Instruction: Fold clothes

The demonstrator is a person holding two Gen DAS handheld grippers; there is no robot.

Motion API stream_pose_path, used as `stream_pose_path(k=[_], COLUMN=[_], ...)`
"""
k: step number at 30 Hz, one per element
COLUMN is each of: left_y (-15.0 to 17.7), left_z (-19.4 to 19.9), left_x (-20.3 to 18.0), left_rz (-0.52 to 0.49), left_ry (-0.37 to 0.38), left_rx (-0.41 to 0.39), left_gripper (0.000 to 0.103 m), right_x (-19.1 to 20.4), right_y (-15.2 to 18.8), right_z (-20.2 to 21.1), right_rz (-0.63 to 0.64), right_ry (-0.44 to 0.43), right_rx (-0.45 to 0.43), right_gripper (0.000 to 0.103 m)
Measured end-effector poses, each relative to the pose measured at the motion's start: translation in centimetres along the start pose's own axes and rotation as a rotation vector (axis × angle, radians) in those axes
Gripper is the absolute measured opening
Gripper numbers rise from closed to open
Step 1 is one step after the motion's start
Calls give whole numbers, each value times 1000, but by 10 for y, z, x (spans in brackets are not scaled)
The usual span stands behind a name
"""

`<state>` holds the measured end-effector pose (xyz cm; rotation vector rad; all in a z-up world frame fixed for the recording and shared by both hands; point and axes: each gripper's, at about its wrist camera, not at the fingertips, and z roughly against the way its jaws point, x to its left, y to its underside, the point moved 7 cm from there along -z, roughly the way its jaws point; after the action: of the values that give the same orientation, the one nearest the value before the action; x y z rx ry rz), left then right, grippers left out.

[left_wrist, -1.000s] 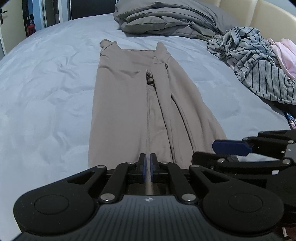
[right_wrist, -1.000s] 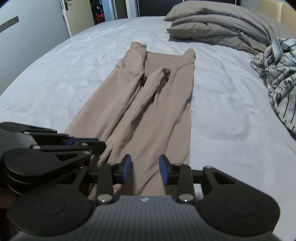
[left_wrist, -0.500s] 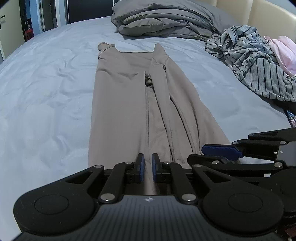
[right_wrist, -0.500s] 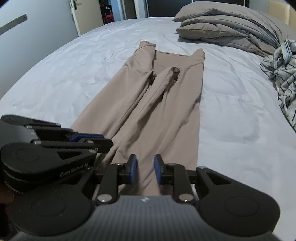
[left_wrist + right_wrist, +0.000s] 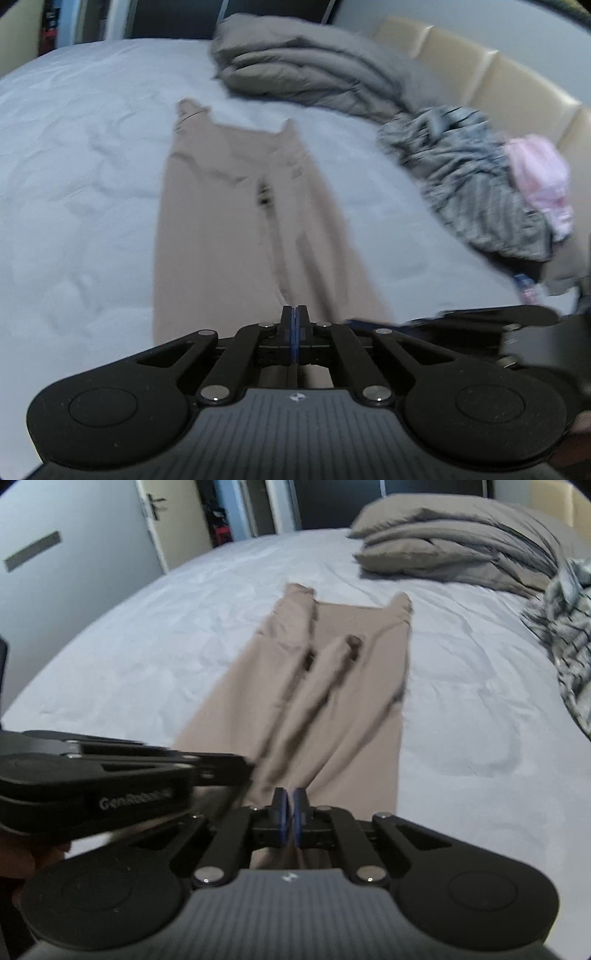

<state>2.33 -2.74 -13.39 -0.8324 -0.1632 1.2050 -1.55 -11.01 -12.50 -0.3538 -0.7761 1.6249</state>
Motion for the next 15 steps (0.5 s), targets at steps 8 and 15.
stream_pose_path(k=[8,15], left_y=[13,23], left_z=[-21,-8], left_x=[11,11], left_rz=[60,93], left_ry=[24,23], left_rx=[102,130], left_gripper=[0,11], right_x=[1,5], right_y=[13,16], right_z=[-13,-6], right_rz=[-3,-13], right_ry=[-8,-50], right_rx=[70,84], right_gripper=[7,31])
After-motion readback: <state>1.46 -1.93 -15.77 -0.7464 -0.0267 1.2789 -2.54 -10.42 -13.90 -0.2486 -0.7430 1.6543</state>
